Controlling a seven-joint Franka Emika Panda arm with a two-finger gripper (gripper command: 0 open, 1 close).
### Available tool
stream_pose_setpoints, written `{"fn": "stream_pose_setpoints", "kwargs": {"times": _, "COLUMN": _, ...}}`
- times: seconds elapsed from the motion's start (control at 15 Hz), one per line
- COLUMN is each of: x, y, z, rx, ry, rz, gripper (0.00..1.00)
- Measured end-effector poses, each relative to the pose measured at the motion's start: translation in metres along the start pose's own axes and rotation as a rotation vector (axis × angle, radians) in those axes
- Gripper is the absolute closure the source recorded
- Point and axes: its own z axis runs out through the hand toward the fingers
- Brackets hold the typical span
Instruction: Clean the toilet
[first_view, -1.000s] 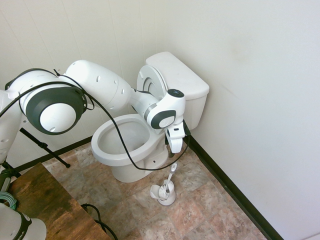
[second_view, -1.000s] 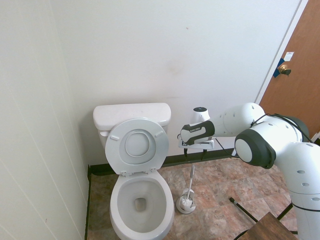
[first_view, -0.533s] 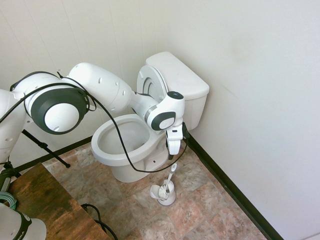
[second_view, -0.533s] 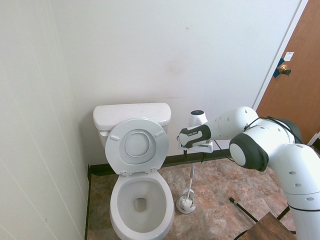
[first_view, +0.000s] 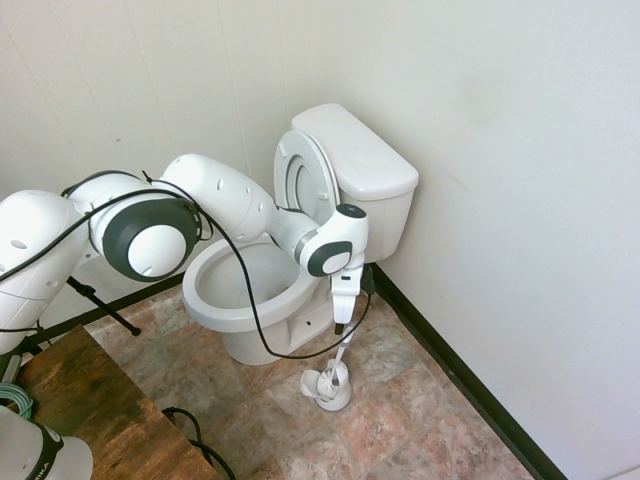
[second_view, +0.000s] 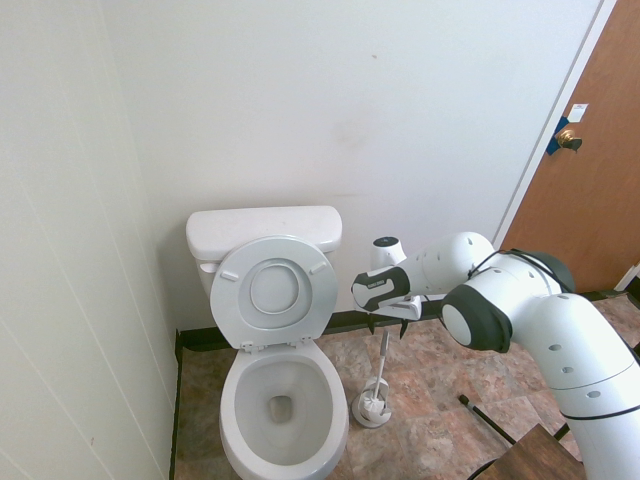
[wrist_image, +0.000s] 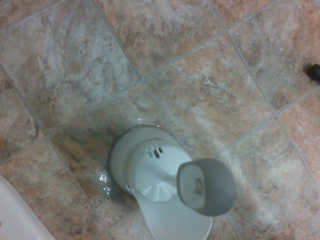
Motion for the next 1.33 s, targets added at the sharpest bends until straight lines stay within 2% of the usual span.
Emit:
{"fn": "stream_pose_setpoints", "kwargs": {"times": 0.6, "x": 0.008, "y": -0.029, "z": 0.056, "rx": -0.053, "ry": -0.016, "rz": 0.035, "gripper": 0.00}}
{"fn": "stream_pose_setpoints", "kwargs": {"times": 0.93, "x": 0.010, "y": -0.037, "z": 0.064, "rx": -0.069, "ry": -0.026, "rz": 0.036, "gripper": 0.00}}
{"fn": "stream_pose_setpoints", "kwargs": {"times": 1.0, "x": 0.009, "y": -0.038, "z": 0.066, "rx": -0.070, "ry": -0.028, "rz": 0.035, "gripper": 1.00}}
{"fn": "stream_pose_setpoints", "kwargs": {"times": 1.33, "x": 0.014, "y": -0.040, "z": 0.067, "rx": -0.065, "ry": -0.031, "rz": 0.041, "gripper": 1.00}}
